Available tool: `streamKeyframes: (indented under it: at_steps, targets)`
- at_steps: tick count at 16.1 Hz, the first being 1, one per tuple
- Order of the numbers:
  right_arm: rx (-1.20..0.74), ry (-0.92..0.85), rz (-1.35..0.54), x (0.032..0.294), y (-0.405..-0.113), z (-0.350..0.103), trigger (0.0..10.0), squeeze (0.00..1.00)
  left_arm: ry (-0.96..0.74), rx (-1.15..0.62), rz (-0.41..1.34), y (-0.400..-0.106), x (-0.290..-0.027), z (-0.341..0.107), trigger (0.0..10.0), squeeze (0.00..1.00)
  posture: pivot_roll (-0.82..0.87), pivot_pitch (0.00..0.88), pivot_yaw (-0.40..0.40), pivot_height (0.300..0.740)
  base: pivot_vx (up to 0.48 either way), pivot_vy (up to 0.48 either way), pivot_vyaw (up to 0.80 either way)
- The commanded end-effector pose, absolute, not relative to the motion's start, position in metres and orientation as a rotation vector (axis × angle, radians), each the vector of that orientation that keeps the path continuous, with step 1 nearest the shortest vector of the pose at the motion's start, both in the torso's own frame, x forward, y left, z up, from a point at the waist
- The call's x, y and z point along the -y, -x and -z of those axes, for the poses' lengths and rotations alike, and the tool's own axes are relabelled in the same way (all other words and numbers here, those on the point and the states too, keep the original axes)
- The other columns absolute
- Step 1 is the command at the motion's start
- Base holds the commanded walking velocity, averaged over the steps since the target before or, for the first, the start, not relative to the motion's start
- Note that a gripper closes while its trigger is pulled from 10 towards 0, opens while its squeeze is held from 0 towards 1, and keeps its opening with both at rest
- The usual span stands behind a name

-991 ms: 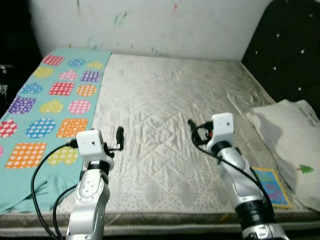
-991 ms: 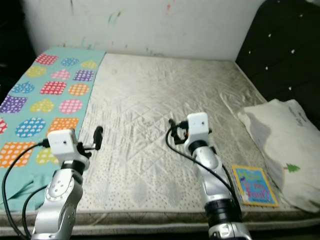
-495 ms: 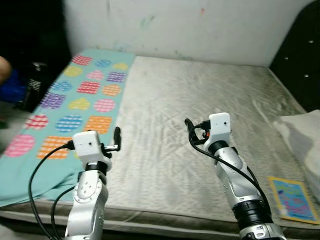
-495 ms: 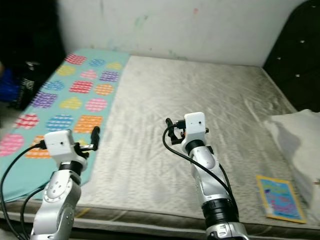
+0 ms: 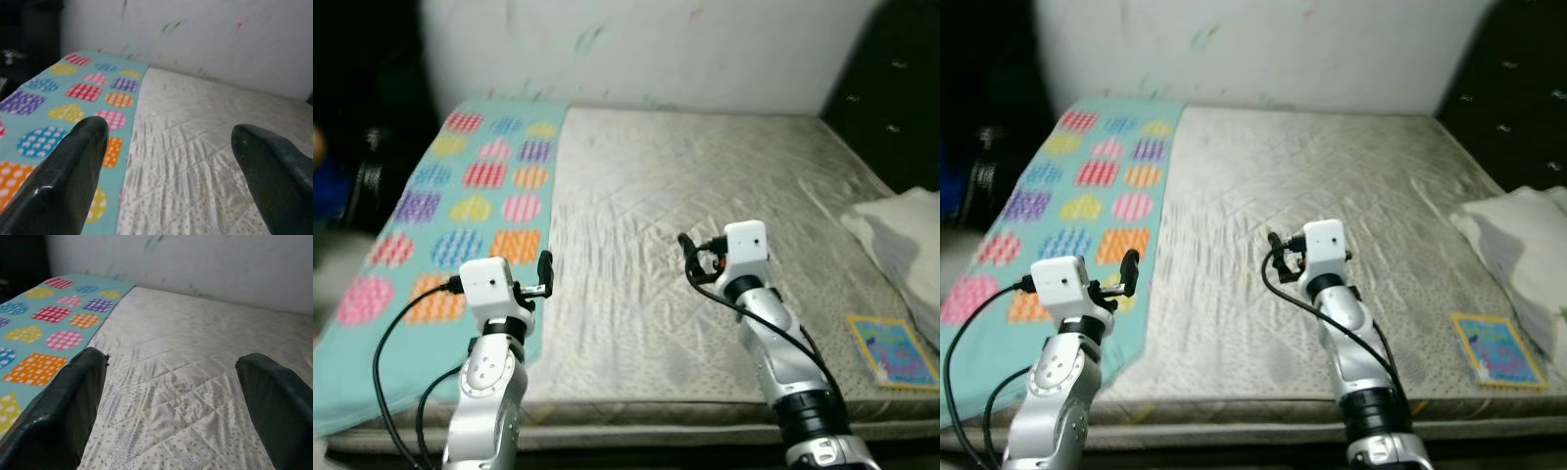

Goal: Clean up the room

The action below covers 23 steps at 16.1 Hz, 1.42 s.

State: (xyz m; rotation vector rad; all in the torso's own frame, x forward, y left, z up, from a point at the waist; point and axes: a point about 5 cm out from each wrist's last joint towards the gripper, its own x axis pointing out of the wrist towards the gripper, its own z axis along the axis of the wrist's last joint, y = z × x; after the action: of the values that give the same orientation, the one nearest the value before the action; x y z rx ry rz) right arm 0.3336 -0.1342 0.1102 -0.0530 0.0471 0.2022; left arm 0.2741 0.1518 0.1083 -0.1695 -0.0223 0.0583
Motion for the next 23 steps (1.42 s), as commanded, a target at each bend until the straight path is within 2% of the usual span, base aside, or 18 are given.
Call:
streamKeyframes:
  at_steps: [1,19,23]
  targets:
    - [-0.036,0.048,-0.224,0.1259,-0.3345,-0.1133,10.0,0.00,0.170,0.016,-0.077,-0.2730,-0.1565,-0.1074,10.0,0.00,0.07,0.000,-0.052,0.740,0.000,0.480,0.00]
    - [-0.060,0.066,-0.241,0.1246,-0.3323,-0.1079,10.0,0.00,0.167,-0.014,-0.107,-0.2698,-0.1591,-0.1021,10.0,0.00,0.07,0.000,-0.056,0.740,0.000,0.480,0.00]
    - [-0.057,0.078,-0.256,0.1231,-0.3344,-0.1095,10.0,0.00,0.178,0.026,-0.091,-0.2726,-0.1569,-0.1083,10.0,0.00,0.07,0.000,-0.055,0.740,0.000,0.000,0.00]
